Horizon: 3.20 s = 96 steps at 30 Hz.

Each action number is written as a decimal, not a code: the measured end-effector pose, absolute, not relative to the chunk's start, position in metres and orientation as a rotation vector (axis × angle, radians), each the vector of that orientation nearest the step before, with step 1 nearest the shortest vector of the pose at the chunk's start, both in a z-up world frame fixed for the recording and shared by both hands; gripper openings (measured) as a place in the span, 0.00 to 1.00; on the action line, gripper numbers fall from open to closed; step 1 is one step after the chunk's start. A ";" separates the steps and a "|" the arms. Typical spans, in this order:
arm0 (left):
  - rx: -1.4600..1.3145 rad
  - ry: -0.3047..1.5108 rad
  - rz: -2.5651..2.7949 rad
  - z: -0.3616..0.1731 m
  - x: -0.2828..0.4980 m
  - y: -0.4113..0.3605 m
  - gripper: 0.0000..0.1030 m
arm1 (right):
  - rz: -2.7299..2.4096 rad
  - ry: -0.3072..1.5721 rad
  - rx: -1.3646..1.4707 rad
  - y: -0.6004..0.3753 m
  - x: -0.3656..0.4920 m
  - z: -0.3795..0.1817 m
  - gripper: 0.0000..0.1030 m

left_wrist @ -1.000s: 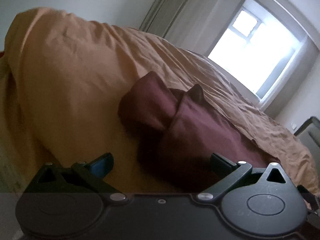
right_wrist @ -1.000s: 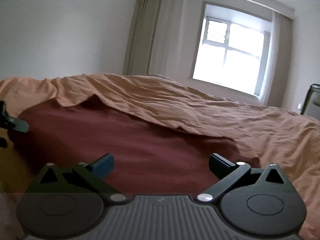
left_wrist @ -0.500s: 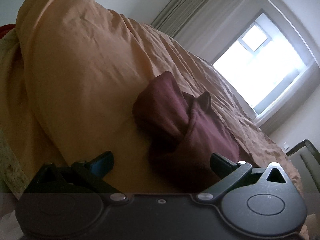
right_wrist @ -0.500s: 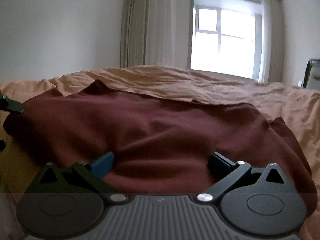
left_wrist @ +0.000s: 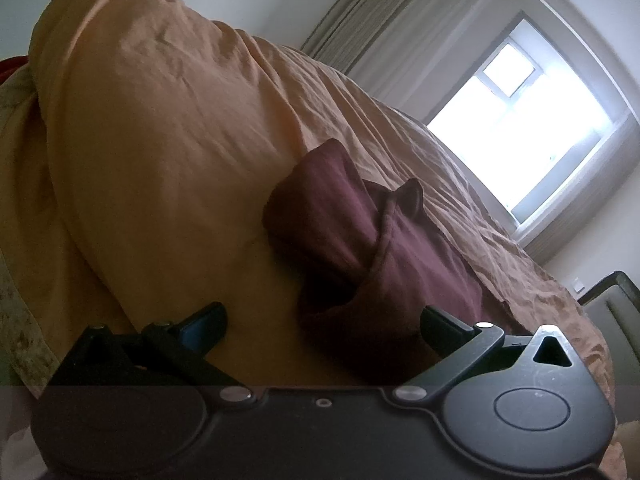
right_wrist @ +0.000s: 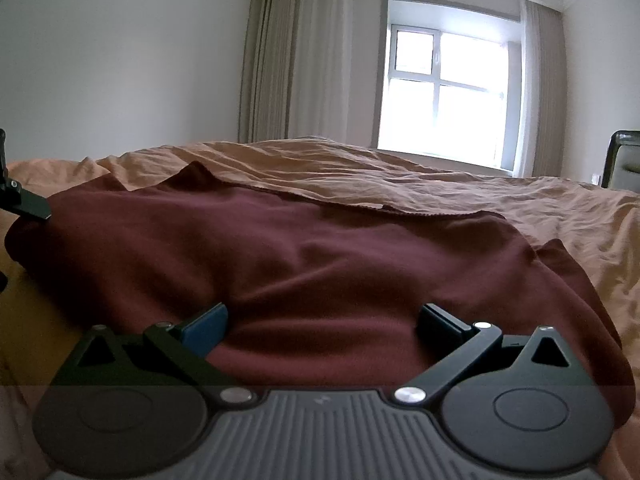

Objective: Fold small clothes

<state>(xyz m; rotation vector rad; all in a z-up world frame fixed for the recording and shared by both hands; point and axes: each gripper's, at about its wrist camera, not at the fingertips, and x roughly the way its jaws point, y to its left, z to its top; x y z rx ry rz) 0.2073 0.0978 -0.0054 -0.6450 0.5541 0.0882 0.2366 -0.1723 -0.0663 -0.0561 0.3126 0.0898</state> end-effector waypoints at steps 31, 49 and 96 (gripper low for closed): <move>-0.810 0.434 -0.075 -0.013 0.223 0.086 0.62 | 0.075 0.284 -0.080 -0.169 0.235 -0.073 1.00; -0.915 0.471 -0.018 -0.022 0.237 0.101 0.36 | 0.088 0.310 -0.062 -0.172 0.238 -0.068 1.00; -0.106 0.608 -0.715 0.053 0.250 -0.169 0.80 | -0.344 0.543 -0.139 -0.336 0.146 -0.050 1.00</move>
